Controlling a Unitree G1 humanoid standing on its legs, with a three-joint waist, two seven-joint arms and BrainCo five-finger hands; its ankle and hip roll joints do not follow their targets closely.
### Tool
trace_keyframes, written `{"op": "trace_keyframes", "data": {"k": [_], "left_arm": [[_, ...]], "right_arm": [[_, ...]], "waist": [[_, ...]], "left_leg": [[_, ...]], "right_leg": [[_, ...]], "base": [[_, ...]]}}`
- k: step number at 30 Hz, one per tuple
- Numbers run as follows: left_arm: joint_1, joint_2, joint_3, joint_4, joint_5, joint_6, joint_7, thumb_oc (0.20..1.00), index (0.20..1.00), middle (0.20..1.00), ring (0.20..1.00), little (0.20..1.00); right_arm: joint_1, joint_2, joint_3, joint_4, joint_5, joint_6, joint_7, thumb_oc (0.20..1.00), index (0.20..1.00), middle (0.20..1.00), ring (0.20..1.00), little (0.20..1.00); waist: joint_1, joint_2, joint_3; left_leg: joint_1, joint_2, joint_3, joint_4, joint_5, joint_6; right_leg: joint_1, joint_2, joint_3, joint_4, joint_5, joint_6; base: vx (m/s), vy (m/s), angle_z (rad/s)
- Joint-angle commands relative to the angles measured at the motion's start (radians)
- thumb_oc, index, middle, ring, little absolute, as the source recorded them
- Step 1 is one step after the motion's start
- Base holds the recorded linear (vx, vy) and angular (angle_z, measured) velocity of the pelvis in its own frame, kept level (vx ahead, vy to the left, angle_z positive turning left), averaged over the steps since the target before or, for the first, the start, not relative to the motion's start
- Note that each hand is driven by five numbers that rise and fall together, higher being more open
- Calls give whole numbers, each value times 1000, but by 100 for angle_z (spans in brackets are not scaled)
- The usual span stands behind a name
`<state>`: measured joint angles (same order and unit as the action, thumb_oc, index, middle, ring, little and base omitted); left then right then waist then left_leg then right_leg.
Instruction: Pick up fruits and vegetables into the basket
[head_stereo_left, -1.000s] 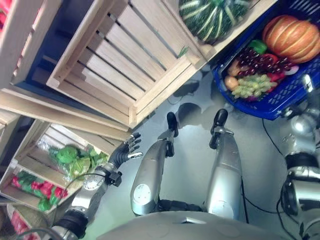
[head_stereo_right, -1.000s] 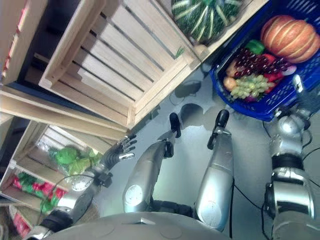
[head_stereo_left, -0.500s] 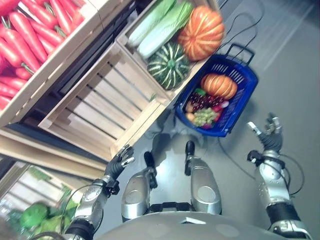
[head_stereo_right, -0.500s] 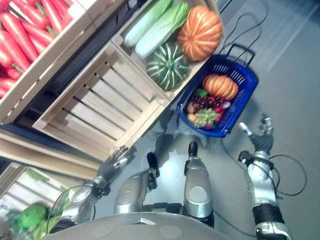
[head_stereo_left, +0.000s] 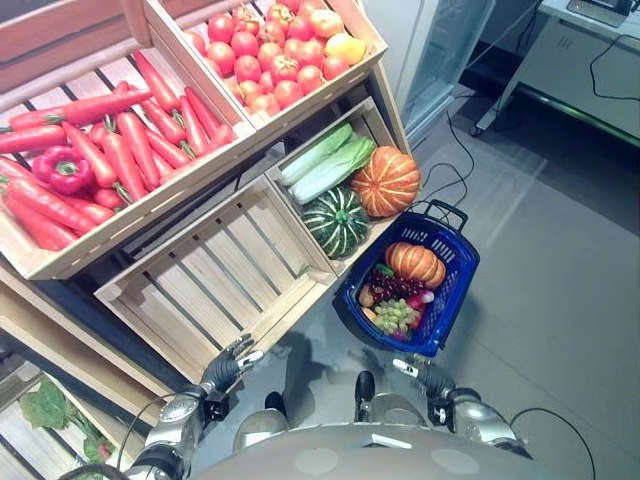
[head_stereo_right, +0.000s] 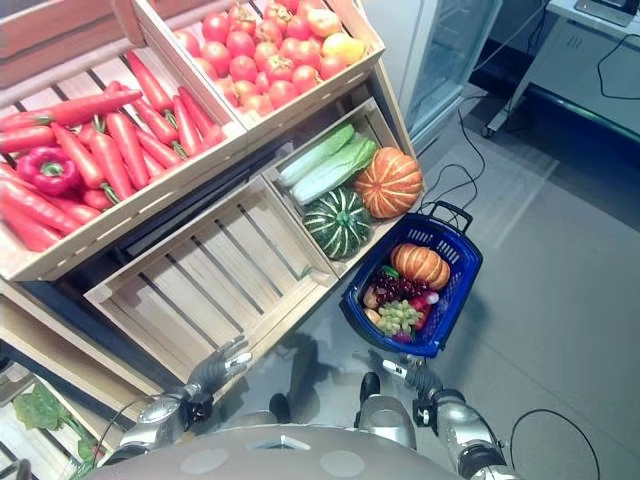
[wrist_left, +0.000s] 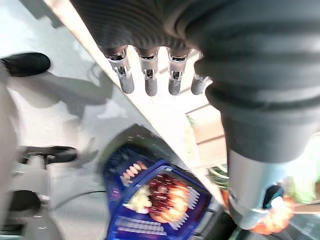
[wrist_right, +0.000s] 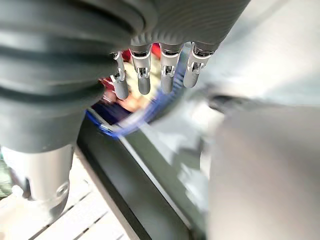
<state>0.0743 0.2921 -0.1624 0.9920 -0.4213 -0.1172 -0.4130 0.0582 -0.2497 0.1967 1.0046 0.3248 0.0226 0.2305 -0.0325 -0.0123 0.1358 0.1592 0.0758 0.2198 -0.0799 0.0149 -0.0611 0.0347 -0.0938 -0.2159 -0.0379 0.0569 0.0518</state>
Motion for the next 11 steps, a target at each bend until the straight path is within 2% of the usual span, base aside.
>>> {"op": "trace_keyframes", "data": {"k": [1,2,3,4,5,8,11], "left_arm": [[-64,-19,-37,61,60,21,-64,1000,1000,1000,1000,1000],[-67,-21,-38,69,59,36,-73,1000,1000,1000,1000,1000],[-76,-31,-40,99,67,78,-103,1000,1000,1000,1000,1000],[-82,-38,-39,119,92,97,-134,1000,1000,1000,1000,1000],[-88,-41,-37,133,101,106,-164,1000,1000,1000,1000,1000],[-91,-53,-34,150,92,101,-184,1000,1000,1000,1000,1000],[-101,-57,-25,152,81,142,-186,1000,1000,1000,1000,1000]], "right_arm": [[-69,23,22,61,24,38,70,1000,1000,1000,1000,1000],[-72,25,22,72,24,47,73,1000,1000,1000,1000,1000],[-79,32,21,114,10,65,92,1000,1000,1000,1000,1000],[-82,40,18,150,33,122,149,1000,1000,1000,1000,1000],[-83,47,9,174,70,133,172,1000,1000,1000,1000,1000],[-90,42,-1,209,57,100,182,1000,1000,1000,1000,1000],[-90,34,7,234,5,103,211,1000,1000,1000,1000,1000]], "waist": [[9,-8,21],[9,-6,20],[9,-2,15],[9,2,14],[9,5,8],[8,11,3],[14,16,-2]], "left_leg": [[-28,-24,-3,56,-68,36],[-27,-24,-3,57,-69,37],[-24,-25,-4,63,-74,42],[-16,-26,-6,67,-78,45],[-17,-25,-7,72,-79,47],[-4,-26,-8,75,-85,50],[4,-25,-17,76,-86,49]], "right_leg": [[14,-84,-37,67,-28,105],[15,-84,-37,67,-29,104],[21,-84,-35,71,-36,100],[31,-83,-33,75,-44,96],[33,-83,-32,74,-46,92],[48,-83,-34,68,-49,89],[67,-85,-41,65,-55,84]], "base": [[-3,32,3],[5,35,7],[13,40,7],[14,45,3],[20,41,-1],[7,10,0],[0,0,0]]}}
